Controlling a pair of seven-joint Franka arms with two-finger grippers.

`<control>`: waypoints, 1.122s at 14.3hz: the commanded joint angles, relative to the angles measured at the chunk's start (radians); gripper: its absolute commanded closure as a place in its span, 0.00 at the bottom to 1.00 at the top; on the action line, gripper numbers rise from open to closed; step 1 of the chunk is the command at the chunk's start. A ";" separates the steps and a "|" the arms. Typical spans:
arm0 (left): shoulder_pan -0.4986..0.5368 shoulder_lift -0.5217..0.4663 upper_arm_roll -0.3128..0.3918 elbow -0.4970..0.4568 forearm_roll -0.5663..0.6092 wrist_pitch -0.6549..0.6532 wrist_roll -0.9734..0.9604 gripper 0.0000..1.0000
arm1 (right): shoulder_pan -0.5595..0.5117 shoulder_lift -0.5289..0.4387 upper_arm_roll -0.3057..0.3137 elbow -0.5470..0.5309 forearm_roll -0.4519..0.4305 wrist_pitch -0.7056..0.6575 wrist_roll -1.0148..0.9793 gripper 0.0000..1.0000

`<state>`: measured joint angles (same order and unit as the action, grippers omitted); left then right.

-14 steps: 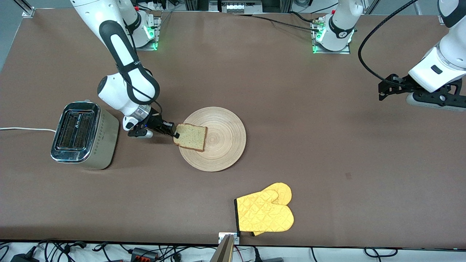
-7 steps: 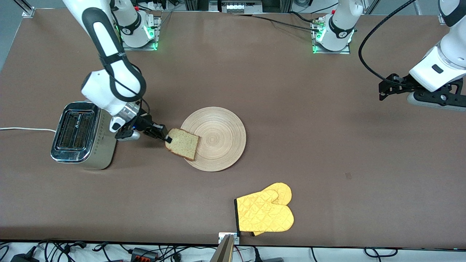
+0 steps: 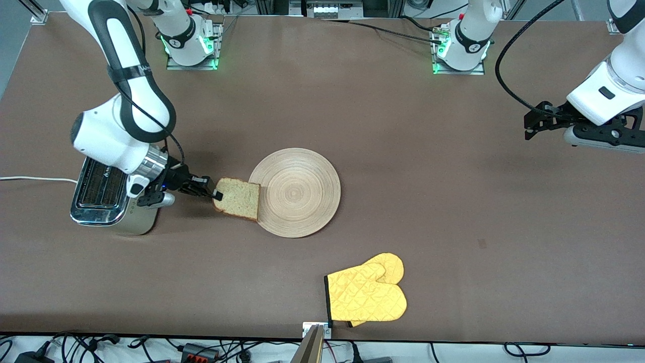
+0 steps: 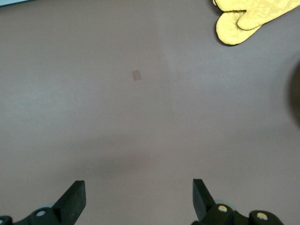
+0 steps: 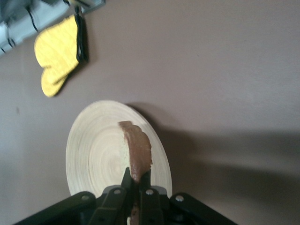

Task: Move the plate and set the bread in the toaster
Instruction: 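Lift the bread with the right gripper over the toaster slot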

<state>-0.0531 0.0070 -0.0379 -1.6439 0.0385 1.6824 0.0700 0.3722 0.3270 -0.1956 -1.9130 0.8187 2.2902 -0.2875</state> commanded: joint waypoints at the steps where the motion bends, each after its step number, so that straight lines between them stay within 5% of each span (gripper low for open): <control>1: -0.004 0.016 0.003 0.033 0.000 -0.012 0.011 0.00 | -0.016 0.013 -0.068 0.248 -0.258 -0.310 0.213 1.00; 4: -0.004 0.018 0.004 0.035 0.000 -0.012 0.011 0.00 | -0.108 0.038 -0.082 0.500 -0.390 -0.709 0.254 1.00; 6: -0.004 0.018 0.004 0.033 0.000 -0.012 0.011 0.00 | -0.131 0.038 -0.082 0.595 -0.571 -0.825 0.236 1.00; 9: -0.004 0.016 0.003 0.033 0.000 -0.018 0.010 0.00 | -0.124 0.040 -0.074 0.647 -0.827 -0.871 0.209 1.00; 16: 0.006 0.016 0.004 0.033 -0.002 -0.024 0.010 0.00 | -0.144 0.128 -0.088 0.655 -1.007 -0.808 0.134 1.00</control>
<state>-0.0506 0.0104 -0.0361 -1.6408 0.0385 1.6814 0.0700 0.2303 0.4193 -0.2847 -1.2992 -0.1471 1.4829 -0.1322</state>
